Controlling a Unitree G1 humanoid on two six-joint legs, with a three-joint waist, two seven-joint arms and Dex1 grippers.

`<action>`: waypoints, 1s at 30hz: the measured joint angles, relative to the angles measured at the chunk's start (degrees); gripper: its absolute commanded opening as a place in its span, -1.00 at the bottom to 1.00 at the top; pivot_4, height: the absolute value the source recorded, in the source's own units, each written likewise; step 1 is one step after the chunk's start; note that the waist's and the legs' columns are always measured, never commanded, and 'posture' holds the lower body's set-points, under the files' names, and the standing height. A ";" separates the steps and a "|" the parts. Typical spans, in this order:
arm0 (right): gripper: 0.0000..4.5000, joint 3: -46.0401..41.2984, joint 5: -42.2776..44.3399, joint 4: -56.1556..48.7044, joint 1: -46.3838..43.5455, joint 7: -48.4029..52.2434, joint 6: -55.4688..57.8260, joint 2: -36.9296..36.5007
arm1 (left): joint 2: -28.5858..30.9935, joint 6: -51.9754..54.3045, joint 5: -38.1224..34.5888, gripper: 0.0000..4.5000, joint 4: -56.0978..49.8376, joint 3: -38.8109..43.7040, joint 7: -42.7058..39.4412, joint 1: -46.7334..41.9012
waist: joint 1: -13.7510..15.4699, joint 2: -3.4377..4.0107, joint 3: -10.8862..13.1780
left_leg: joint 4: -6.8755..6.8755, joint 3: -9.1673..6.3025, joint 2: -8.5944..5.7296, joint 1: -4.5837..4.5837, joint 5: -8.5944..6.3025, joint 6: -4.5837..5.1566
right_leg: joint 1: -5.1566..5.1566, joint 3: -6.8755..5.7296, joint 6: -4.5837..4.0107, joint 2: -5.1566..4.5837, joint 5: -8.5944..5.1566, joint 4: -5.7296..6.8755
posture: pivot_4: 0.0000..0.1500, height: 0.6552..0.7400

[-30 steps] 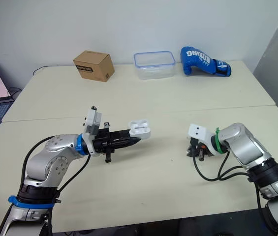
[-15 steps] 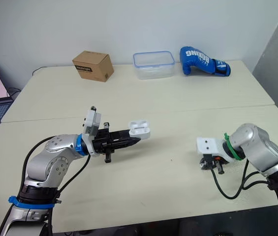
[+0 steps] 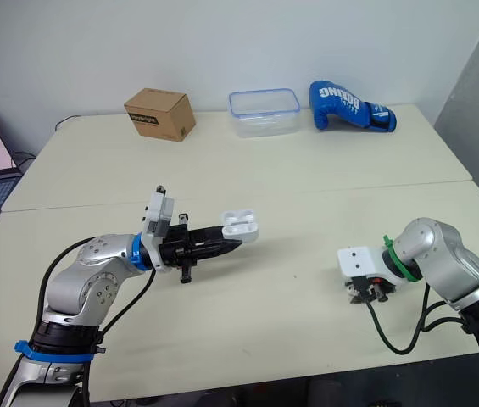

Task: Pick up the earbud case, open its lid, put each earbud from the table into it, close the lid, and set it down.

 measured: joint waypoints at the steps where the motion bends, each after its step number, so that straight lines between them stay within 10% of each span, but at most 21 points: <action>1: 0.36 0.00 -0.16 -0.23 0.00 0.00 0.25 -0.02 | 0.00 -0.02 0.11 -0.66 0.04 -0.17 -0.15 -0.01 | 0.00 0.00 0.00 | 0.00 0.00 0.00 0.00 0.00 0.00 | 0.00 0.00 0.00 0.00 0.00 0.00 | 1.00 0.78; 30: 0.36 13.53 -20.67 -15.95 -7.35 3.87 23.64 1.87 | -1.18 -1.40 0.88 -0.66 0.12 -0.73 0.71 -0.06 | 0.01 0.00 0.00 | 0.01 -0.02 -0.01 -0.02 0.00 0.00 | -0.01 -0.01 0.00 0.00 0.00 0.00 | 1.00 0.78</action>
